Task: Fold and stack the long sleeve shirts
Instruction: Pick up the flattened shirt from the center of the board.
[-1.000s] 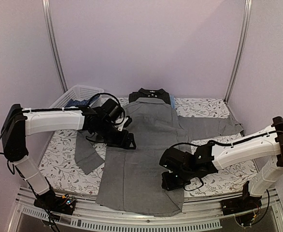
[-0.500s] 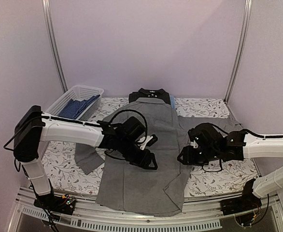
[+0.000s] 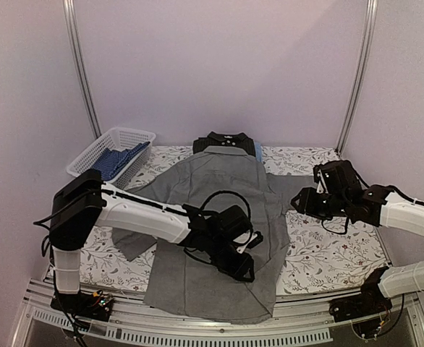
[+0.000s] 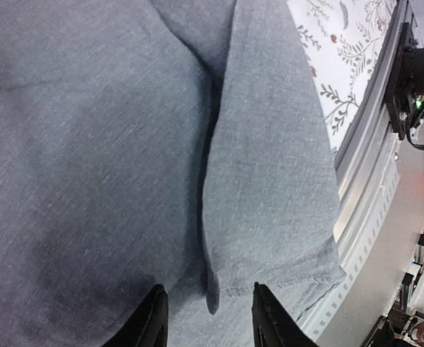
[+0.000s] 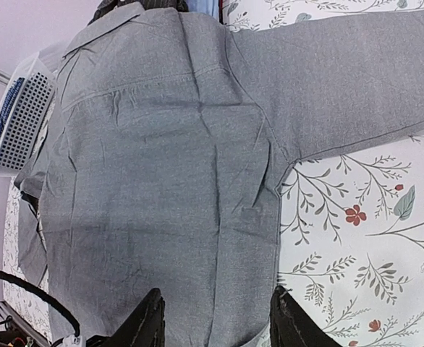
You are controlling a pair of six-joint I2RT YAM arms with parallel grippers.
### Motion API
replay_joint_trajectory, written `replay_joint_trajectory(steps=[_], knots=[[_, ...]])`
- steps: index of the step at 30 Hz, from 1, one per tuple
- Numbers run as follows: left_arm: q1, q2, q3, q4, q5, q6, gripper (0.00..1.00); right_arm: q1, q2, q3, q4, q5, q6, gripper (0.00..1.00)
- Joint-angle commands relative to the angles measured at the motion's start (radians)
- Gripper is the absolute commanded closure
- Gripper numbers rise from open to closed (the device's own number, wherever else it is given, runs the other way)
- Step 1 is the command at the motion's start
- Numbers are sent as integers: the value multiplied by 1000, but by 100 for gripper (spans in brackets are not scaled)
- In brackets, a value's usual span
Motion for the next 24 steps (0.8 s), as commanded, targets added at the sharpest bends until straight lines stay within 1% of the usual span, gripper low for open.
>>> replay_joint_trajectory(steps=[1, 7, 12, 14, 15, 19, 24], knots=[[-34, 35, 48, -15, -28, -5, 62, -46, -10, -1, 27, -27, -71, 52], [-57, 61, 74, -36, -36, -10, 71, -114, -17, 2, 29, -23, -105, 52], [-65, 59, 96, -55, -54, -6, 88, -185, -7, 7, 44, -21, -129, 52], [-67, 48, 98, -58, -61, -6, 98, -221, 9, 7, 55, -21, -141, 52], [-68, 40, 99, -58, -66, -5, 100, -246, 18, 6, 64, -24, -148, 52], [-68, -8, 93, -59, -90, -2, 100, -355, 66, 1, 118, -41, -171, 51], [-68, -53, 83, -44, -102, 4, 100, -525, 184, 27, 189, -52, -200, 51]])
